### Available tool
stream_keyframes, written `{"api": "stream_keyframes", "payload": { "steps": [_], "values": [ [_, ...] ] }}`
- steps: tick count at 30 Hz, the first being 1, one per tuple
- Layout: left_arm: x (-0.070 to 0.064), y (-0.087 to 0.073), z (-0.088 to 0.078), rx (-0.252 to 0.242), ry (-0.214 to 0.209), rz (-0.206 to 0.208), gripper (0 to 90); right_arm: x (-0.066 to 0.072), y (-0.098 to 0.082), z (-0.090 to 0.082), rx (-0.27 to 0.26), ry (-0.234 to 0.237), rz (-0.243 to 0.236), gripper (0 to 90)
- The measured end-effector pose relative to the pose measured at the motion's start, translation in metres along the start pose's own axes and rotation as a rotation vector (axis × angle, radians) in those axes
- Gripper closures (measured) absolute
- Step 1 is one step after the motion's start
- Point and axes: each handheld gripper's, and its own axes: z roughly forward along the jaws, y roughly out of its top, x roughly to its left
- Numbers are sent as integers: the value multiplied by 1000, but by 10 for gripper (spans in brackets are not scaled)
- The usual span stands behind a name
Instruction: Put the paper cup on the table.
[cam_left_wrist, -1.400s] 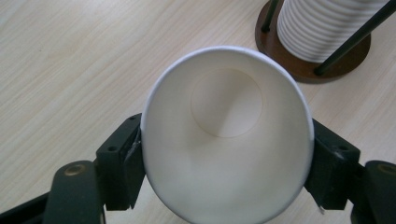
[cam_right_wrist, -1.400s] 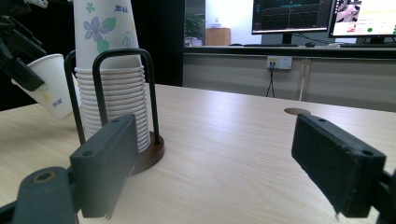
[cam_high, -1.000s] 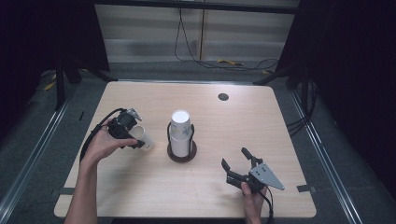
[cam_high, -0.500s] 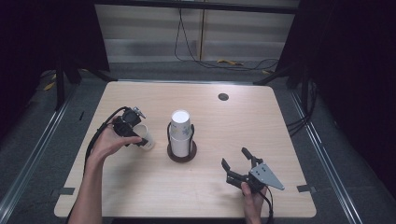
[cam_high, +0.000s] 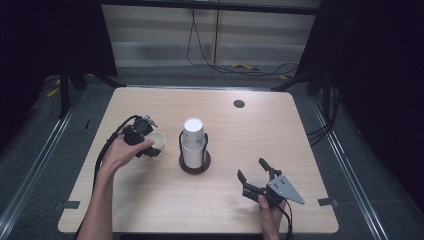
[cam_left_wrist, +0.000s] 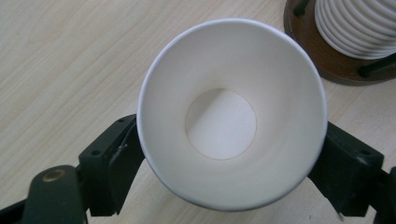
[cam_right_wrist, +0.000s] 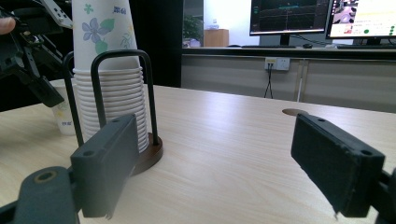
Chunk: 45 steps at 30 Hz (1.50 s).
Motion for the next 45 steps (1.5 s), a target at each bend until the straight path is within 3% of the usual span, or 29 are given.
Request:
{"api": "stream_keyframes", "payload": {
  "steps": [3,9,12,14,16,23,24,26,29,34,37,43,45],
  "values": [
    [0,-2,-4,-23,0,6,175,0,0,0,0,0,0,147],
    [-2,-7,-13,-80,-6,-22,170,0,0,0,-1,0,1,147],
    [-3,-9,-15,-105,22,-23,177,0,0,0,-2,0,3,147],
    [-5,-14,-16,-149,38,-48,176,0,0,0,-3,0,3,147],
    [-5,-16,-16,-167,44,-38,176,0,0,0,-2,0,3,147],
    [-9,-27,-17,-273,50,-62,176,0,0,0,-2,0,2,147],
    [-12,-29,-18,-313,52,-73,176,0,0,0,-2,0,2,147],
    [-13,-31,-19,-327,46,-77,176,0,0,0,-3,0,2,147],
    [-16,-36,-21,-379,77,-84,176,0,0,0,-2,0,2,147],
    [-20,-44,-24,-481,107,-145,177,0,0,0,-3,0,0,146],
    [-24,-51,-27,-539,98,-163,177,0,0,0,-3,0,0,147],
    [-37,-62,-26,-586,117,-156,177,0,0,0,-3,2,1,147],
    [-45,-66,-26,-586,151,-152,177,0,0,0,-4,2,2,147]
  ]
}}
